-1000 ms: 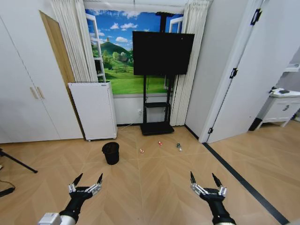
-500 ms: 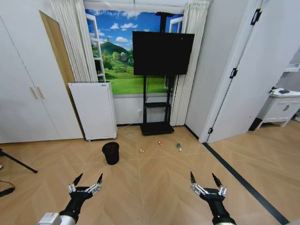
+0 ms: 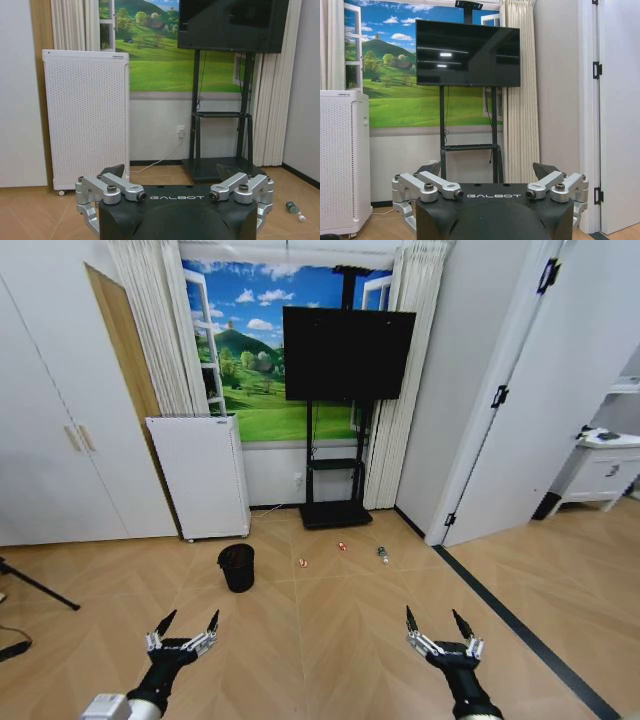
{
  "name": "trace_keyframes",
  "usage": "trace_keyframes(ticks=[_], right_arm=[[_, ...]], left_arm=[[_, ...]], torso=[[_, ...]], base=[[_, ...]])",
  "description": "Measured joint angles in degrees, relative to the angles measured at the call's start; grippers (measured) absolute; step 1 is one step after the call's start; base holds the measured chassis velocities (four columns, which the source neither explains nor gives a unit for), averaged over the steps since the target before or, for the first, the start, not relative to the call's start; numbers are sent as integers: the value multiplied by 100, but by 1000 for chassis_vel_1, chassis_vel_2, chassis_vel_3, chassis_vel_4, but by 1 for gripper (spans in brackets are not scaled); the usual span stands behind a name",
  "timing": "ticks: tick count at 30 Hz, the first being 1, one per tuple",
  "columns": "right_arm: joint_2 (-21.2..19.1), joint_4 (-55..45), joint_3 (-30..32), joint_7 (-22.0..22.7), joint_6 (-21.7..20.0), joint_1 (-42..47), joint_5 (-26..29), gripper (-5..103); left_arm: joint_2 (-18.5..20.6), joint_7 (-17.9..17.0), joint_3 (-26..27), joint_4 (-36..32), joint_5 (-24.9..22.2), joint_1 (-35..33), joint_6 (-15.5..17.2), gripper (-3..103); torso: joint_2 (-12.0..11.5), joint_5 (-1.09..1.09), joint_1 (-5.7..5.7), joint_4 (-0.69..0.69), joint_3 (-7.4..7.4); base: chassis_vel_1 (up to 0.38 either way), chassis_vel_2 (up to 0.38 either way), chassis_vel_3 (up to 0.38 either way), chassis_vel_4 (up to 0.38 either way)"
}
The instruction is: Pick up the trash bin and place the garbage on the floor into it.
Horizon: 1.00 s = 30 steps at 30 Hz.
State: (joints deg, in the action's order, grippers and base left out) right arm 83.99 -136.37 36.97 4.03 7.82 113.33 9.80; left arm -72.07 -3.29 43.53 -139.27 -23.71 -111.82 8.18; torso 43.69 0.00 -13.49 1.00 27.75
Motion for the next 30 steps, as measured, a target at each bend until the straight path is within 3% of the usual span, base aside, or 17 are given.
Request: trace_keyframes(ticks=[16,30], right_arm=[[0,0,0,0,0,0,0,100],[0,0,0,0,0,-1,0,100]], left_arm=[[0,0,0,0,0,0,0,100],[0,0,0,1,1,1,0,100]], torso=[[0,-1,-2,3,1],[-1,-2,-3,1,0]], base=[[-222,222,233,-243],[-354,361,347,-355]])
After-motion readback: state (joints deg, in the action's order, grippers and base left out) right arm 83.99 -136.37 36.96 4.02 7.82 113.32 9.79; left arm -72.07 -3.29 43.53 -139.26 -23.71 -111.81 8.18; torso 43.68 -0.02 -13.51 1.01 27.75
